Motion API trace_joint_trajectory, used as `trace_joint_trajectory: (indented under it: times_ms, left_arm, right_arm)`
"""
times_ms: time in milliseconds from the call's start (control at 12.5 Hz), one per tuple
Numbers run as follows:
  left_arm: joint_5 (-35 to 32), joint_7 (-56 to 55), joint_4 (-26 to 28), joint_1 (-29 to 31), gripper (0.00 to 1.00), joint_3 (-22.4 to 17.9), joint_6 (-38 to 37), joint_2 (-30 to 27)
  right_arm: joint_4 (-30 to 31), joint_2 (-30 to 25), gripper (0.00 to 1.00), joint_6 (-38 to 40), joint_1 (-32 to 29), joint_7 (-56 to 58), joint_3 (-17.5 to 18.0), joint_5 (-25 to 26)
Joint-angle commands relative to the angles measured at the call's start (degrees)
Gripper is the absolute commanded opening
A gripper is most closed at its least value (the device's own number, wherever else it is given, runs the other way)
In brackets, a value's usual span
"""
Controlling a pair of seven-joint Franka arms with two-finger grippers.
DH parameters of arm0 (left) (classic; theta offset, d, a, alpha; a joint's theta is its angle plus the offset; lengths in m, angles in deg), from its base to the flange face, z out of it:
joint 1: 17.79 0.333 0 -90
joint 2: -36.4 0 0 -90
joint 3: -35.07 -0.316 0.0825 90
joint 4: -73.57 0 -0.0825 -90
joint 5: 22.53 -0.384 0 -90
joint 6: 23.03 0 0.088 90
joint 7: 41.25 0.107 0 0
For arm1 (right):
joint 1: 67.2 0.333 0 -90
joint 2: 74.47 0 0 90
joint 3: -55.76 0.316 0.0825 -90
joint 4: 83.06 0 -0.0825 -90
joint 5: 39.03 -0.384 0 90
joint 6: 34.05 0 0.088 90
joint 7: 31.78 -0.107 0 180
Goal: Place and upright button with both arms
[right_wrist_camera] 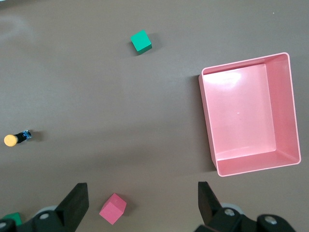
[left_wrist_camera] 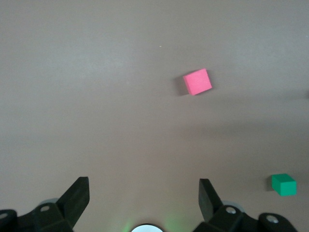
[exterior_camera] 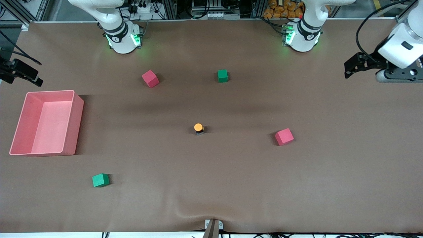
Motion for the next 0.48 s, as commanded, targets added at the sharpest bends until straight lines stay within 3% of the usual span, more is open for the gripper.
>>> trace_joint_trajectory:
  times_ms: [0,399]
  left_arm:
    - [-1.3,0.1,-1.5,3.1,1.00,3.1,0.1,0.3]
    - [-1.5,-0.6,-1.5,3.9,1.00,4.3,-0.3,-0.1]
  right_arm:
    - [-0.7,0.2,1.00,0.6,-0.4,0.2,0.2,-1.1]
    - [-0.7,0.2,1.00,0.6,-0.5,0.2,0.2,-1.1]
